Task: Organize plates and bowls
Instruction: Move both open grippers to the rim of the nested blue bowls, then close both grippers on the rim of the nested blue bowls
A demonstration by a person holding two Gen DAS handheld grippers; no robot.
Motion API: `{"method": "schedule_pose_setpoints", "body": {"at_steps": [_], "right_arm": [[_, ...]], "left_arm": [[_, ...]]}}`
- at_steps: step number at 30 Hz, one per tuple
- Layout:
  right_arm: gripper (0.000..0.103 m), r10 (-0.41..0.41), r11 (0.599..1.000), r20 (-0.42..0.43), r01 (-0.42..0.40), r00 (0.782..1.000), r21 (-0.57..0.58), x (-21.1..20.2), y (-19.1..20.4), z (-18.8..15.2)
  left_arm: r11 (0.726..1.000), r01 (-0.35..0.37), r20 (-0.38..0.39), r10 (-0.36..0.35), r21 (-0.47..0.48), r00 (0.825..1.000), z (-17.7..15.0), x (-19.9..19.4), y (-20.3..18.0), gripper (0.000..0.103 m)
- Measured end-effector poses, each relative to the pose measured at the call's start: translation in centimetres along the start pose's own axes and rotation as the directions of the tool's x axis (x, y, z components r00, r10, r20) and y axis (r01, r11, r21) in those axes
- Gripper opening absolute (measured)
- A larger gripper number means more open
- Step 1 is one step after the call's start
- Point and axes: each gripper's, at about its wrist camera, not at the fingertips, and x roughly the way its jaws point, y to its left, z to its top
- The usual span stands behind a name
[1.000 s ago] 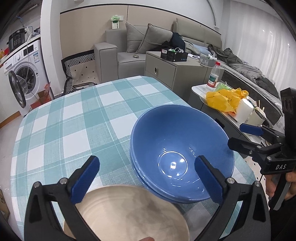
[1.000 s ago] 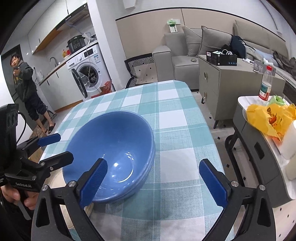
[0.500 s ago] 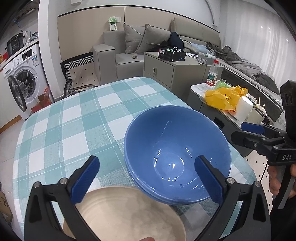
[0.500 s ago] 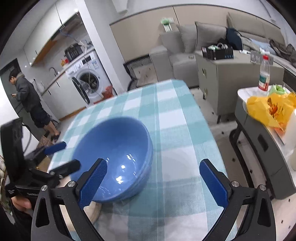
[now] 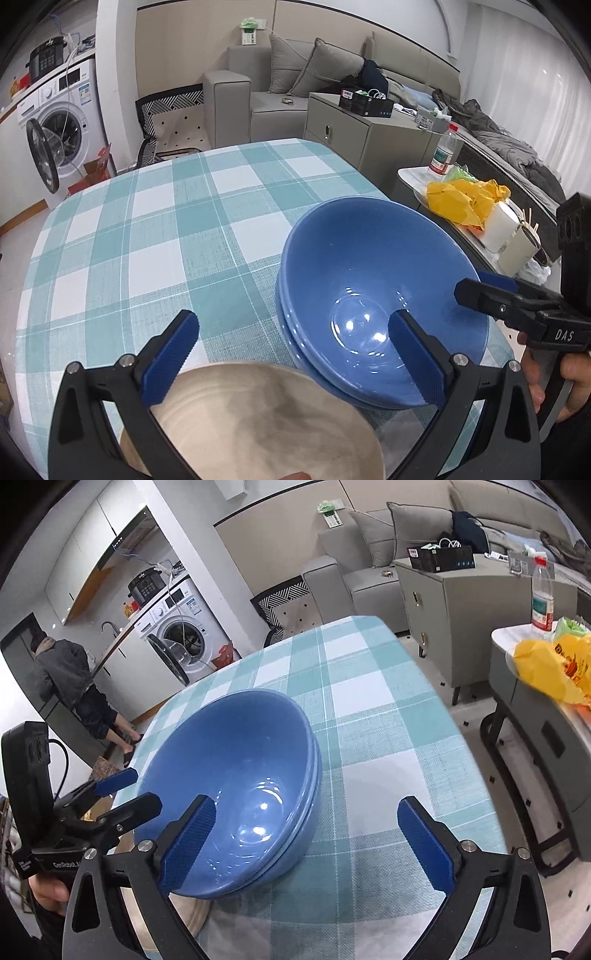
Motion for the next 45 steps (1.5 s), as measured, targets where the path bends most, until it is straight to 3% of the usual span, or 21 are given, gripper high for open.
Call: {"method": "schedule_pose_setpoints", "body": {"at_steps": [10,15,20,25,30,45], "right_arm": [[0.085,0.052,0.998,-0.021,-0.052,0.998,0.035,0.9,-0.2,-0.3],[0.082,0.063,0.998,-0.028,-0.062,0.998,0.033,1.2,0.1,-0.5],[0.077,0.071,0.997,-0.027,-0.07,0.997,0.023,1.3,0.4,-0.5],[0.069,0.076,0.997,-0.022,-0.076,0.997,0.005,1.2,0.7,-0.5],[0.061,0.096,0.995,-0.02,-0.096,0.995,-0.015,1.1,1.2,-0.5],[0.042,0.057,0.998,-0.007,-0.057,0.998,0.012,1.0,1.0,-0.4]], "left_arm": [[0.999,0.029,-0.015,-0.029,-0.018,0.999,-0.2,0.5,0.1,0.099],[0.998,0.058,-0.009,-0.058,-0.01,0.998,-0.1,0.5,-0.2,0.083],[0.997,0.073,-0.036,-0.074,-0.01,0.997,-0.3,0.8,-0.5,0.058],[0.997,0.08,-0.053,-0.081,-0.017,0.995,-0.5,1.2,-0.6,0.045],[0.998,0.063,-0.052,-0.063,-0.004,0.997,-0.7,1.1,-0.9,0.042],[1.0,0.021,-0.052,-0.022,-0.018,0.998,-0.6,1.1,-0.7,0.038]]}}
